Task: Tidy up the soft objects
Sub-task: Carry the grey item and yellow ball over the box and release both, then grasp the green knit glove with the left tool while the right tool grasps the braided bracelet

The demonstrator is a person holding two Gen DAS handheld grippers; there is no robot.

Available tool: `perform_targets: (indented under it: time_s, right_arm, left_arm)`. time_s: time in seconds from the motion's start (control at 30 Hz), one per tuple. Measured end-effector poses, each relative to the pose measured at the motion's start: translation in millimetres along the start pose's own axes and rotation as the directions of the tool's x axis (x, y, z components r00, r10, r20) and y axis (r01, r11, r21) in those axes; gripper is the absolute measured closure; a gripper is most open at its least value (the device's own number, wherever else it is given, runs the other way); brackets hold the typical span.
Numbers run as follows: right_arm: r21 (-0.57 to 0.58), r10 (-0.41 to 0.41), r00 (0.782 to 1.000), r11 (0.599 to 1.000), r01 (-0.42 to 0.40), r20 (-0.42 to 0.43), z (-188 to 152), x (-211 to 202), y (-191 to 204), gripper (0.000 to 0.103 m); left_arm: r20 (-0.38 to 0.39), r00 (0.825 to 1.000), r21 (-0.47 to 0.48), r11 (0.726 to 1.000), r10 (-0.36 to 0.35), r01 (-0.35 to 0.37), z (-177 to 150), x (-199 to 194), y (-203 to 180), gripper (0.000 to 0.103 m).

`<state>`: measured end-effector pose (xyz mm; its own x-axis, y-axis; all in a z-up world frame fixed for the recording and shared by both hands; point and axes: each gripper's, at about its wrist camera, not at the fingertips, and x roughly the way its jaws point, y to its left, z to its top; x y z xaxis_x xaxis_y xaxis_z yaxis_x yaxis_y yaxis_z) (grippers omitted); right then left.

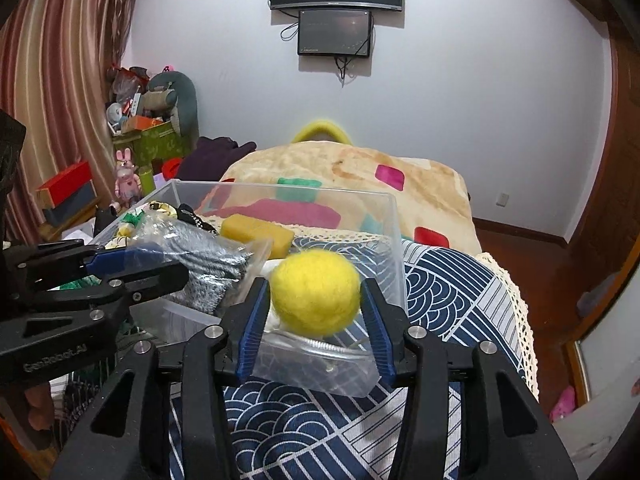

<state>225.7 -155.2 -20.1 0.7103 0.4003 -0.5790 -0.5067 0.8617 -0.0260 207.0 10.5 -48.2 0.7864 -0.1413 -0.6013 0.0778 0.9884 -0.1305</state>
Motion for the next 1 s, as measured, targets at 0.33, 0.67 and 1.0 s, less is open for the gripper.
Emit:
perform_targets:
  time_s: [0.33,0.67,1.0]
  right_arm:
    - [-0.01,-0.026,0.998,1.0,0.026,0.057,4.0,-20.1,4.9,0.035]
    - [-0.02,-0.008,0.991,1.0,0.011,0.133,5.0,-52.4,13.1,0.026]
    - [-0.071,0.107,0.989,0.992,-0.1,0.1,-15.4,-52.2,50.8,0.026]
  left_arm:
    - [0.052,0.999,0.006,1.0,-0.012,0.012,-0.2,-36.0,-0.3,0.052]
    - [0.154,0.988,0.015,0.999,0.031,-0.034,-5.1,-97.8,15.3,0.031]
    - [0.062,0.993,-0.011,0.995,0.098,-0.098,-47.6,-97.8,43.6,0.019]
